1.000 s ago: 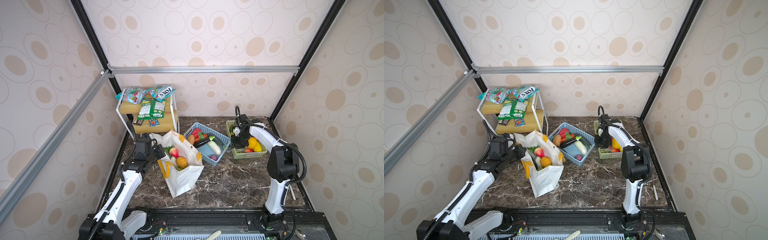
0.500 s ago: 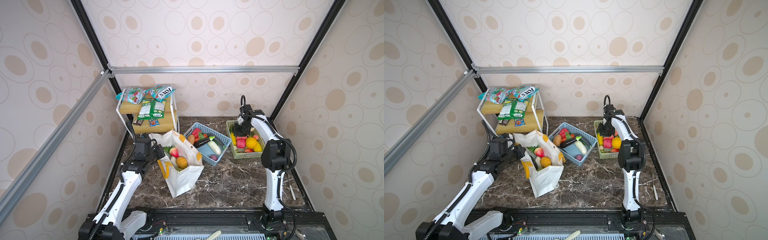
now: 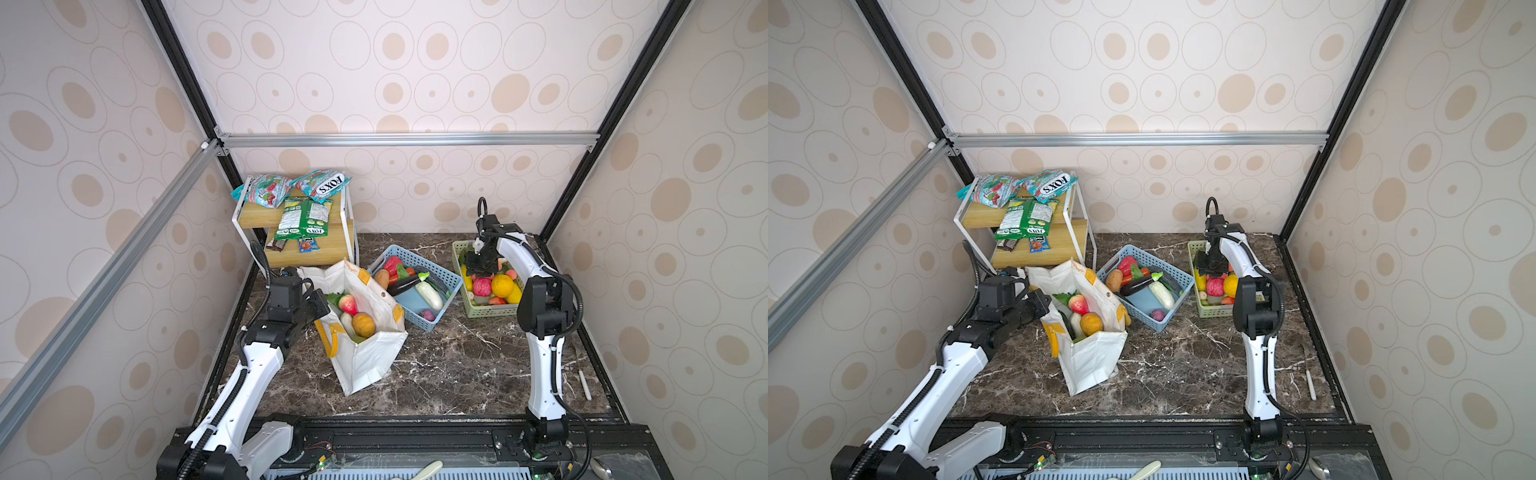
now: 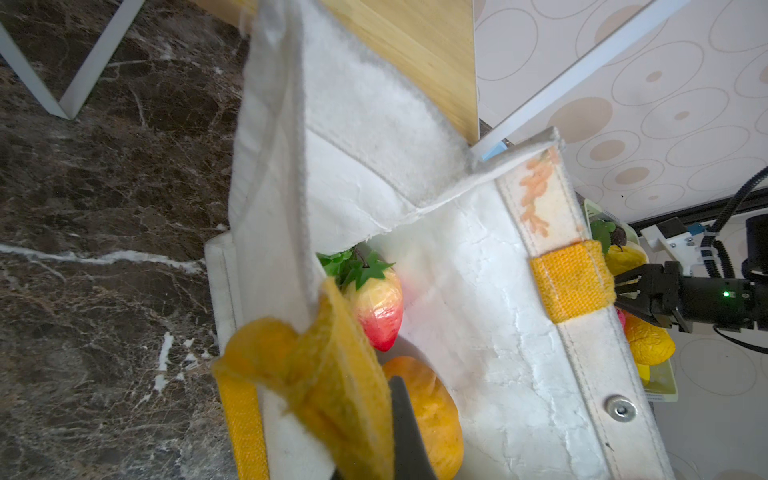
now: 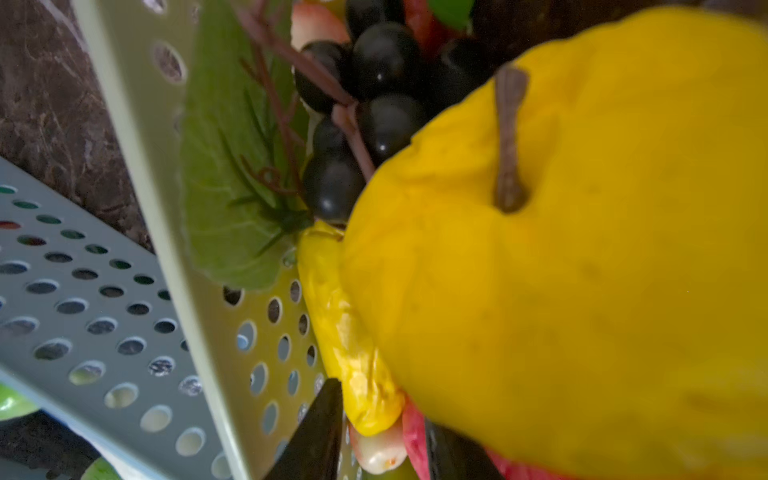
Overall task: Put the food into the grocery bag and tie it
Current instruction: 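Lower the open right gripper into the fruit basket onto the yellow squash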
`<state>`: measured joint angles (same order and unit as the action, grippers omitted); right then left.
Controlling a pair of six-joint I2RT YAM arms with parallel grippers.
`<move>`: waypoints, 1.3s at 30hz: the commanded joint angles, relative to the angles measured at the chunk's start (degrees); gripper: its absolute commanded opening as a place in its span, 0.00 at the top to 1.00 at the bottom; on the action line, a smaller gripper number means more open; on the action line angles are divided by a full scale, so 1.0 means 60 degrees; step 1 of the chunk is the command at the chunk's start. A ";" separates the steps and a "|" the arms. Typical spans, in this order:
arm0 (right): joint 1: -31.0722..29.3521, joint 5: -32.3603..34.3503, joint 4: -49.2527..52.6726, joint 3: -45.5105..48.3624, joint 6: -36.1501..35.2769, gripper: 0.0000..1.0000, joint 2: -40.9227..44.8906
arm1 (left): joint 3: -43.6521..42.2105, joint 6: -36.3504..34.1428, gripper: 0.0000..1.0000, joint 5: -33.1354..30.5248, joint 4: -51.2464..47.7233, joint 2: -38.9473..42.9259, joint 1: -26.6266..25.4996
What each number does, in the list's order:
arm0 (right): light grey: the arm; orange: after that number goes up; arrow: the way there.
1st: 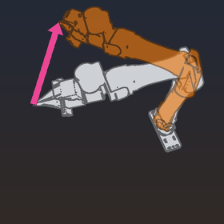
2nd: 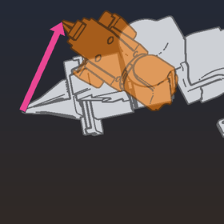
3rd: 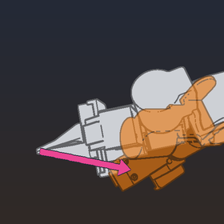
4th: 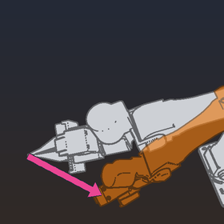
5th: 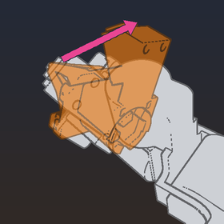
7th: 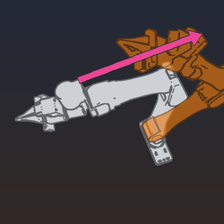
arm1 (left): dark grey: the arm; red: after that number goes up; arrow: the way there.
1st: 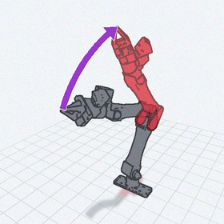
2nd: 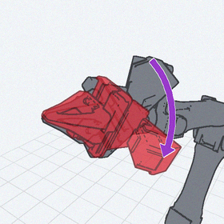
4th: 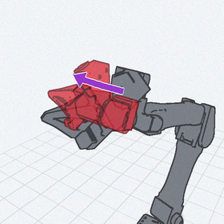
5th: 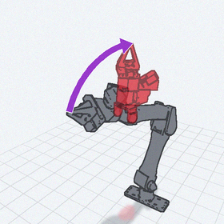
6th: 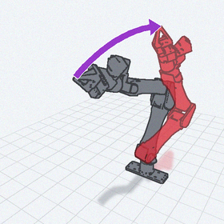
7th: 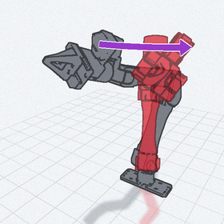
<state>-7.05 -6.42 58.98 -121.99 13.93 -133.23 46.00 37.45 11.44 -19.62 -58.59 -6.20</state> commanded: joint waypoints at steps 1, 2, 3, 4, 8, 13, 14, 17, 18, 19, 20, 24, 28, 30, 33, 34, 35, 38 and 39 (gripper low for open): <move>0.0006 -0.0218 -0.0126 0.0216 0.0049 0.60 -0.0163 | 0.0438 -0.0090 1.00 -0.0179 -0.0114 0.0256 0.0066; 0.0003 -0.0241 -0.0172 0.0272 0.0060 0.60 -0.0163 | 0.0438 -0.0076 1.00 -0.0195 -0.0114 0.0265 0.0067; -0.0011 -0.0274 -0.0223 0.0325 0.0038 0.59 -0.0167 | 0.0443 -0.0082 1.00 -0.0200 -0.0100 0.0265 0.0066; -0.0034 -0.0278 -0.0259 0.0372 0.0036 0.59 -0.0182 | 0.0436 -0.0061 1.00 -0.0194 -0.0111 0.0272 0.0068; -0.0100 -0.0172 -0.0289 0.0664 0.0072 0.53 -0.0256 | 0.0420 -0.0060 1.00 -0.0189 -0.0089 0.0287 0.0066; -0.0170 -0.0075 -0.0449 0.1154 0.0116 0.48 -0.0247 | 0.0427 -0.0060 1.00 -0.0179 -0.0059 0.0274 0.0066; -0.0173 -0.0052 -0.0480 0.1224 0.0118 0.48 -0.0258 | 0.0406 -0.0068 1.00 -0.0179 -0.0045 0.0271 0.0061; -0.0210 0.0007 -0.0549 0.1405 0.0133 0.49 -0.0280 | 0.0390 -0.0073 1.00 -0.0138 0.0002 0.0230 0.0066; -0.0204 0.0003 -0.0572 0.1481 0.0140 0.51 -0.0270 | 0.0398 -0.0075 1.00 -0.0135 0.0002 0.0214 0.0065; -0.0202 0.0000 -0.0626 0.1540 0.0155 0.54 -0.0235 | 0.0406 -0.0079 1.00 -0.0135 0.0004 0.0201 0.0064; -0.0202 0.0000 -0.0654 0.1580 0.0172 0.56 -0.0209 | 0.0412 -0.0086 1.00 -0.0120 0.0039 0.0177 0.0066; -0.0203 -0.0139 -0.0668 0.1563 0.0121 0.64 -0.0127 | 0.0409 -0.0090 1.00 -0.0095 0.0068 0.0125 0.0065; -0.0202 -0.0176 -0.0598 0.1495 0.0051 0.70 0.0082 | 0.0420 -0.0104 1.00 -0.0062 0.0134 0.0040 0.0062; -0.0192 -0.0205 -0.0551 0.1471 0.0021 0.70 0.0237 | 0.0448 -0.0119 1.00 -0.0047 0.0152 -0.0004 0.0064; -0.0195 -0.0220 -0.0442 0.1465 -0.0026 0.71 0.0494 | 0.0449 -0.0119 1.00 -0.0016 0.0185 -0.0043 0.0064; -0.0188 -0.0238 -0.0406 0.1479 -0.0036 0.71 0.0584 | 0.0449 -0.0119 1.00 0.0003 0.0204 -0.0052 0.0066; -0.0188 -0.0235 -0.0386 0.1501 -0.0052 0.71 0.0673 | 0.0449 -0.0119 1.00 0.0012 0.0222 -0.0063 0.0066; -0.0191 -0.0264 -0.0321 0.1532 -0.0110 0.71 0.0922 | 0.0460 -0.0119 1.00 0.0047 0.0234 -0.0078 0.0066; -0.0188 -0.0278 -0.0305 0.1530 -0.0110 0.71 0.0982 | 0.0464 -0.0119 1.00 0.0055 0.0237 -0.0072 0.0056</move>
<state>-7.81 -7.75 54.15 -113.38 13.91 -131.04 46.13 37.45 11.68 -19.68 -58.87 -6.20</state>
